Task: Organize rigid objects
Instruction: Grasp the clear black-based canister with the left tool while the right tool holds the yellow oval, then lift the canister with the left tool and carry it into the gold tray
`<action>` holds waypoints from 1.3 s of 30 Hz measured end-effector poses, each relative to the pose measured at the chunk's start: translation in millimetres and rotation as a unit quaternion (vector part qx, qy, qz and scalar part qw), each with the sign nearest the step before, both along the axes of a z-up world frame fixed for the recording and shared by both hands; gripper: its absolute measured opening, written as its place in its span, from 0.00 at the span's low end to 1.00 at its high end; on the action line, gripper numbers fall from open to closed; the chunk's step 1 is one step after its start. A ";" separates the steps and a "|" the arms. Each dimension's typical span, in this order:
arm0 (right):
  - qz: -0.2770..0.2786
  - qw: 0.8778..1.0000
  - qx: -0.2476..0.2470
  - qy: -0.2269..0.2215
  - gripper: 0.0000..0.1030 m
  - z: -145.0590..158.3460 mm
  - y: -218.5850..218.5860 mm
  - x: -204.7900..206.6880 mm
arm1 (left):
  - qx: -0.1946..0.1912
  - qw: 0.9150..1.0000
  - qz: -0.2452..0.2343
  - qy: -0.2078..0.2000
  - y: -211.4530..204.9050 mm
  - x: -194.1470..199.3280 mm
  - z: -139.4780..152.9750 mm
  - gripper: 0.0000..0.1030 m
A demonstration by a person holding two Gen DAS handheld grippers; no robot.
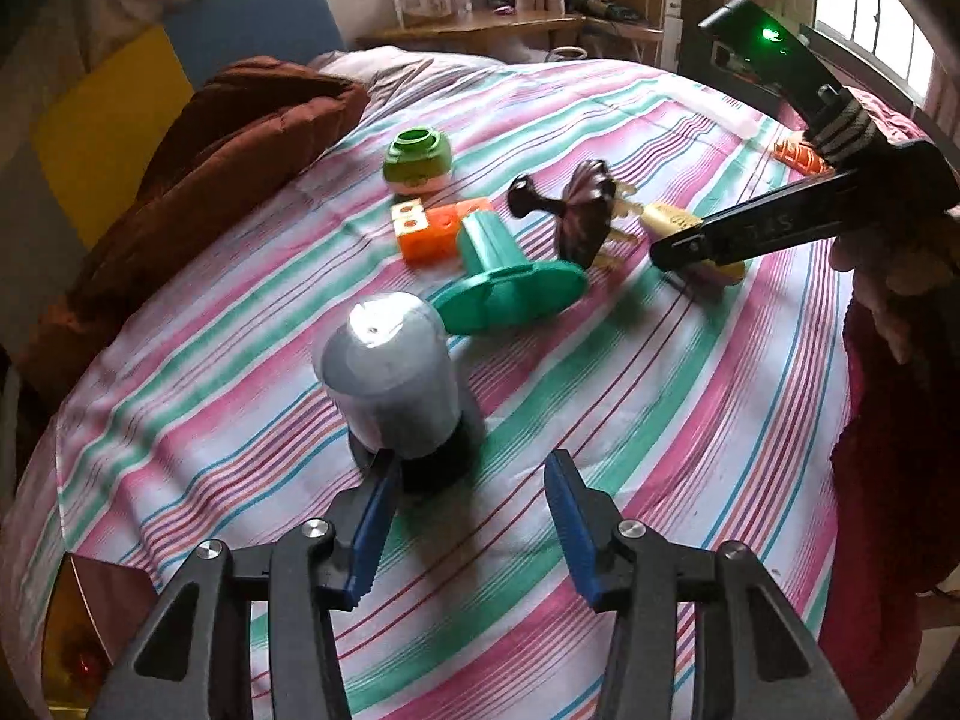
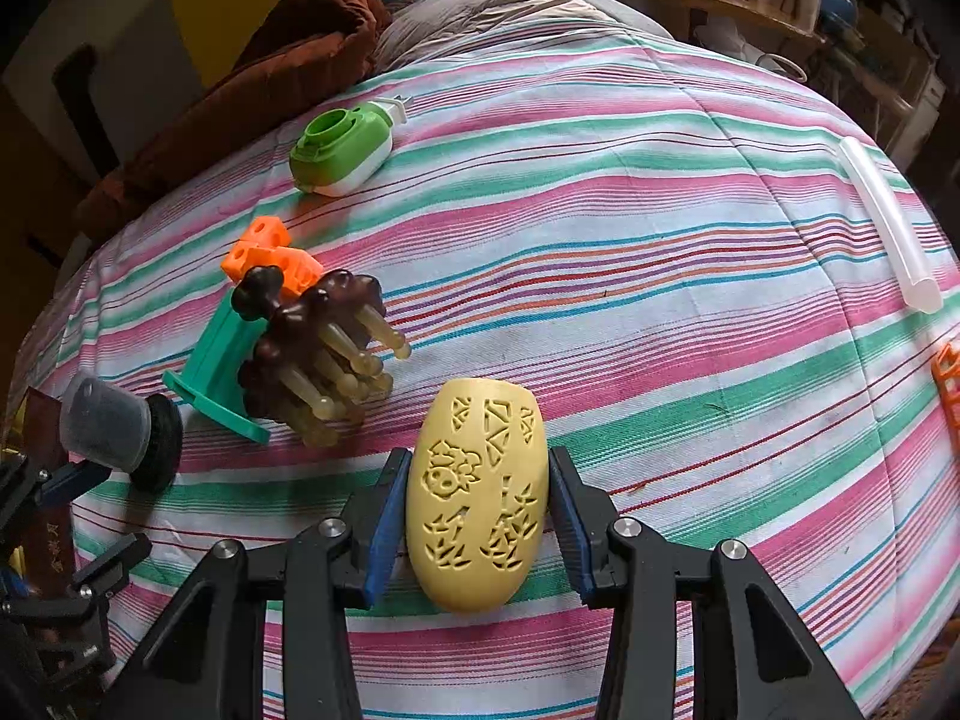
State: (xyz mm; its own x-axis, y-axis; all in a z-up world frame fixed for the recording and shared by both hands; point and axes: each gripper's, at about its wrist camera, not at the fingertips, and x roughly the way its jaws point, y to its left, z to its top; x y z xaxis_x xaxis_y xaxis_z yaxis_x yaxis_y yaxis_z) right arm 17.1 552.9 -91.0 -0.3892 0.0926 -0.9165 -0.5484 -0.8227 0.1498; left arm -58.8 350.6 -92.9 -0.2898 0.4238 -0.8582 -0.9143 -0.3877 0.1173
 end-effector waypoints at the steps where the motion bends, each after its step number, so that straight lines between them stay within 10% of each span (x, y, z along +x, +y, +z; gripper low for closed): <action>1: 0.000 1.000 0.000 0.000 0.44 0.0 0.2 0.0 | -0.002 1.000 0.004 0.010 3.2 2.7 -1.1 0.49; 11: 0.001 1.000 0.002 -0.002 0.44 0.3 0.2 0.6 | 0.054 0.985 0.164 -0.013 -7.5 -25.6 6.0 0.49; 27: -0.014 1.000 -0.017 0.014 0.44 -1.8 6.1 -0.8 | 0.079 0.988 0.132 0.007 5.7 -19.7 6.0 0.42; 39: -0.038 0.998 -0.028 0.041 0.44 3.2 12.3 1.7 | 0.147 0.972 0.179 -0.050 -40.7 1.8 17.8 0.42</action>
State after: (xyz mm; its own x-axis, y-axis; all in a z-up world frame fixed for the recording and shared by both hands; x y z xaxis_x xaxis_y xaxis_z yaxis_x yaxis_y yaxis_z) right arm 18.8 565.2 -87.7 -0.4577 0.0751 -0.8859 -0.5931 -0.7681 0.2413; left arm -57.0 309.9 -75.1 -0.3860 0.5412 -0.7470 -0.7156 -0.6867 -0.1278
